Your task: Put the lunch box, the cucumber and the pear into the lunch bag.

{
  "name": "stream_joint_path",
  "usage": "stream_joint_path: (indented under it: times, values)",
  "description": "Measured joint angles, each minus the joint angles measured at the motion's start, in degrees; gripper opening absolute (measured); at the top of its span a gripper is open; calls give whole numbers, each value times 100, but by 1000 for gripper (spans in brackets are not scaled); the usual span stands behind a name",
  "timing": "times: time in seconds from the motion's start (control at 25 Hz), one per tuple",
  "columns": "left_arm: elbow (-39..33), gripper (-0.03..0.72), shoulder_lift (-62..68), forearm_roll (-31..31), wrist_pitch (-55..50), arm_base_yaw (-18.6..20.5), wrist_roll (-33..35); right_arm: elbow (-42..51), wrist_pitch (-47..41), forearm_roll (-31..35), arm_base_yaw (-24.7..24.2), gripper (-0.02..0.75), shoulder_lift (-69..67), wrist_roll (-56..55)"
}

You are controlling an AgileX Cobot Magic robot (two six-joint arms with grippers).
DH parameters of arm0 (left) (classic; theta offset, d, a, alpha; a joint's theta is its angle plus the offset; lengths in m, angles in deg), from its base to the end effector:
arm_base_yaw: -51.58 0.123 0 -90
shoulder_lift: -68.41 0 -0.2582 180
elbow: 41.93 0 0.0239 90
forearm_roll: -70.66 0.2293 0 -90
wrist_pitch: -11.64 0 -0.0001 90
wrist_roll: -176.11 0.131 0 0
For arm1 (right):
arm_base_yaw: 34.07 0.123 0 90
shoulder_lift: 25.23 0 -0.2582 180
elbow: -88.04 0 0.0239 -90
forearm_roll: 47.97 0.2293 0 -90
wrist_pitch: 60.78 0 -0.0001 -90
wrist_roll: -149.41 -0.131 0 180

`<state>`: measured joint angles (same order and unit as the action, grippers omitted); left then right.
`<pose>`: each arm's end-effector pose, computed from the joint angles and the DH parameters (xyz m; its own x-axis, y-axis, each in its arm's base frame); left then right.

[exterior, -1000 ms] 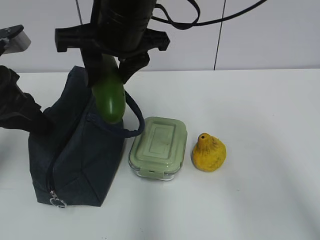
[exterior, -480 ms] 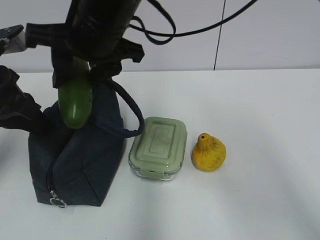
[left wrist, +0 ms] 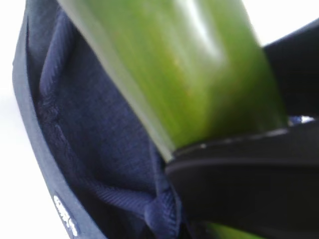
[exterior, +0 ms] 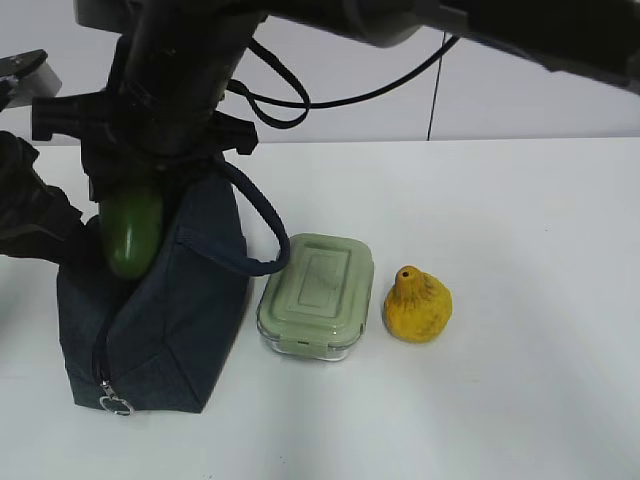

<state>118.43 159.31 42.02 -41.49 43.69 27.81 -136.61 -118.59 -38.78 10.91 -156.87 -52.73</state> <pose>0.2590 -0.0866 0.2094 -0.8449 0.3357 -0.4166 0.4676 0.8416 -0.2702 0.3232 0.3480 0.2462 -0.8565 -0.2186 -0.4675 -0.4112 0.8364 0.3624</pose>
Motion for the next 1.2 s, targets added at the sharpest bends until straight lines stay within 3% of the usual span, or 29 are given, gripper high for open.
stream_joint_path:
  times: [0.32,0.68,1.2]
  values:
    - [0,3,0,25,21,0,0,0,-109,-400,0,381,-261,-22]
    - [0,2,0,25,83,0,0,-24,-721,-1345,7,381,-320,-285]
    - [0,2,0,20,83,0,0,-24,-911,-1473,7,381,-382,-292]
